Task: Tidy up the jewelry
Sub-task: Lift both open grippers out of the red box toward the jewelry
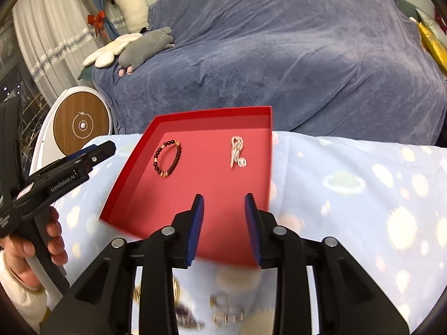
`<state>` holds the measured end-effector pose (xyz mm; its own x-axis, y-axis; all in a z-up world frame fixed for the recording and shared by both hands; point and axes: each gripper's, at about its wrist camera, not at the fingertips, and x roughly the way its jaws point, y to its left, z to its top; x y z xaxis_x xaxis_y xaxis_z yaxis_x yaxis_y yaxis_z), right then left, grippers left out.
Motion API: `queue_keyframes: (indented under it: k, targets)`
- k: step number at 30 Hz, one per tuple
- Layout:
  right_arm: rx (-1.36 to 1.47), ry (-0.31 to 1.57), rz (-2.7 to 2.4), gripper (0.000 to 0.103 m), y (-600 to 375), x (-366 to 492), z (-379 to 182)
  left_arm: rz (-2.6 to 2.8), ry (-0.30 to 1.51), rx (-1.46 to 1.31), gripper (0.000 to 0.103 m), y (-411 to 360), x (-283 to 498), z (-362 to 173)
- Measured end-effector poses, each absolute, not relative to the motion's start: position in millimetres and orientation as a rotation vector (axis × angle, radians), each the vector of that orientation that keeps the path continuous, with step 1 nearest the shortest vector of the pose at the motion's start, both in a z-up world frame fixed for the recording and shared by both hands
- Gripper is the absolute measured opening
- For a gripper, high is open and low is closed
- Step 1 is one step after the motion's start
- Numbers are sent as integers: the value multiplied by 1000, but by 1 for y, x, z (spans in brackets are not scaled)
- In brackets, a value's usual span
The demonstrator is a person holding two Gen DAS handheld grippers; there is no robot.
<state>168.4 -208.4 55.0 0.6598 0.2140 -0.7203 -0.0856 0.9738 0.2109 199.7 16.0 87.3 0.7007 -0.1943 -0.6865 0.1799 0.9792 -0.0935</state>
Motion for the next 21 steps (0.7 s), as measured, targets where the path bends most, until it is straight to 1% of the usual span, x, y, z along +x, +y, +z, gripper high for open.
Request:
queue_keyframes:
  k: [2,5,9,10,13,16,18,21]
  targets:
    - [164,833,162,32,-207,141,58,-206,796,-19,54,23,176,84]
    - [173,849,168,32,-201,108,55,-181,844,-45,54,35,142,73]
    - [178,854,195,33,-190,73,36,-162,917,-105,54,47,107,49]
    - [172,858,198,34,-189,67,29,-148,923,-99,54,48,100,43]
    - [107,909,228,34,-175,64,7,-139,949,-56,54,45,88,27]
    - [30,919,224,34,-162,65,-7,-168,948,-20,55,43,80,19]
    - [38,929,229,34,-160,67,-15,-162,937,1,57,43,77,16]
    - [84,942,247,34,-158,77,-20,-169,961,-17,57,45,77,9]
